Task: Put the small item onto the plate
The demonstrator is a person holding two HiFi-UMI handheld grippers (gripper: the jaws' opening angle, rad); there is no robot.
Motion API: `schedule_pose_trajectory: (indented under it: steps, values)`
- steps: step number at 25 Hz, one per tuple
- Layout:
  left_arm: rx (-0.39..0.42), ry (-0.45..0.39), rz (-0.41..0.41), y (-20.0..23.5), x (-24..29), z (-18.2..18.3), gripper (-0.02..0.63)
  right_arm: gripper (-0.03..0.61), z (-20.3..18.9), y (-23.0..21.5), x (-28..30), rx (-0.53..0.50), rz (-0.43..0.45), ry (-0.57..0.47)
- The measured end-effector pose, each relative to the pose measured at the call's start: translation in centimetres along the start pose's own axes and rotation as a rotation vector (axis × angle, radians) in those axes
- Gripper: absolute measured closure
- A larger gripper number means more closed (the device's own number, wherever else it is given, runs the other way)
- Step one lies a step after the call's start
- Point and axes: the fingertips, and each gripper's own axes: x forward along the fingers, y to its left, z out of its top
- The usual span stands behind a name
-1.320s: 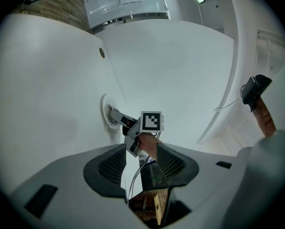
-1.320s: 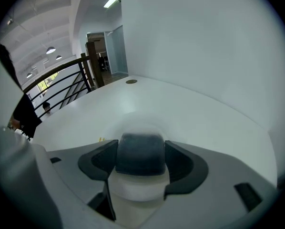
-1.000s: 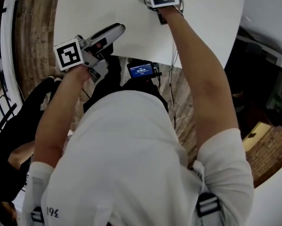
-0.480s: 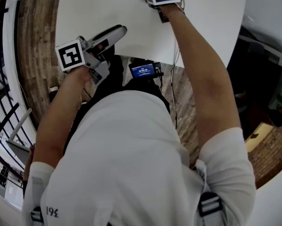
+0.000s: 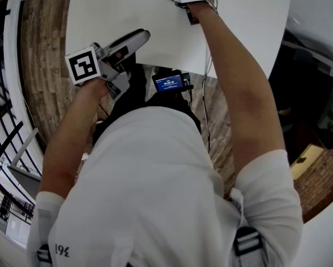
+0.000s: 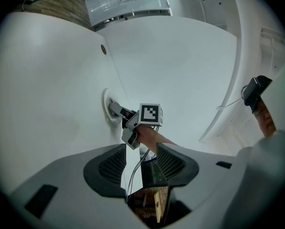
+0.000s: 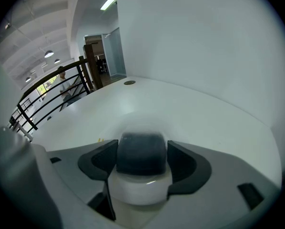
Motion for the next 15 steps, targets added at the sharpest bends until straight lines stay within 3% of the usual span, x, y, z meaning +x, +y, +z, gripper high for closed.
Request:
schedule_pose_trajectory:
  steps: [15]
  values:
    - [0.029,-0.007,-0.017,-1.7,-0.3,-1.2,0.414,0.242,-0.5,-0.3,-0.2,0.04,-0.007,-0.01]
